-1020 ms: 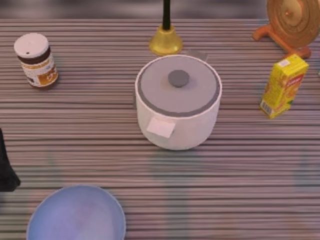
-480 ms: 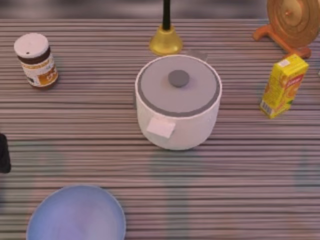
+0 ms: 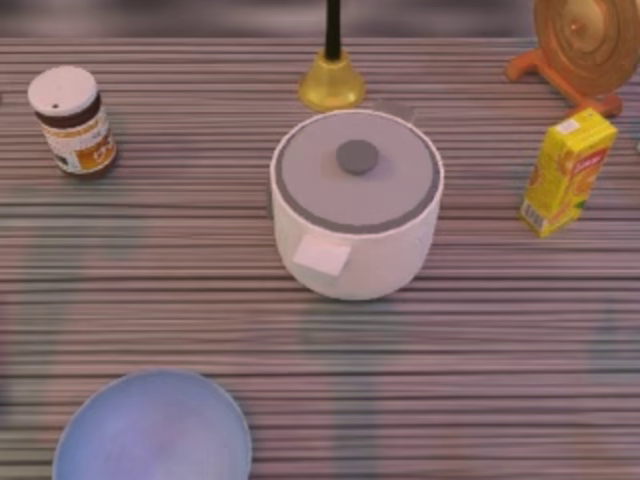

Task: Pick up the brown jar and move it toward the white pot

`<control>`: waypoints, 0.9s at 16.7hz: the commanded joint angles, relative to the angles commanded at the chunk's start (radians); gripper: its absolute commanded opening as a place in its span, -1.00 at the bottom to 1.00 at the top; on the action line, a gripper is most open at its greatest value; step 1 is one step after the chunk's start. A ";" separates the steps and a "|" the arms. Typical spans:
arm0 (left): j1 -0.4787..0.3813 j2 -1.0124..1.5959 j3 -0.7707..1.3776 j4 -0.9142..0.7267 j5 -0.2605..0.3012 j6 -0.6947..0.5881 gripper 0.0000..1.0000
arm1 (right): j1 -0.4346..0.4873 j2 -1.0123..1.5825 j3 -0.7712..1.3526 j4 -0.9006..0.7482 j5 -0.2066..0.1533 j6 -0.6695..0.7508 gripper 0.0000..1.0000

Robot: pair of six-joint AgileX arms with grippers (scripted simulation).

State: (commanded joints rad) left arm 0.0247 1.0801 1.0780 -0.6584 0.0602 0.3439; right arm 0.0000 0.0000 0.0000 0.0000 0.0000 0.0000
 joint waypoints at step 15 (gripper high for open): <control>0.014 1.302 1.443 -0.762 0.083 0.411 1.00 | 0.000 0.000 0.000 0.000 0.000 0.000 1.00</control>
State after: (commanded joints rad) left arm 0.0391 2.3819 2.5213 -1.4204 0.1427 0.7546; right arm 0.0000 0.0000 0.0000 0.0000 0.0000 0.0000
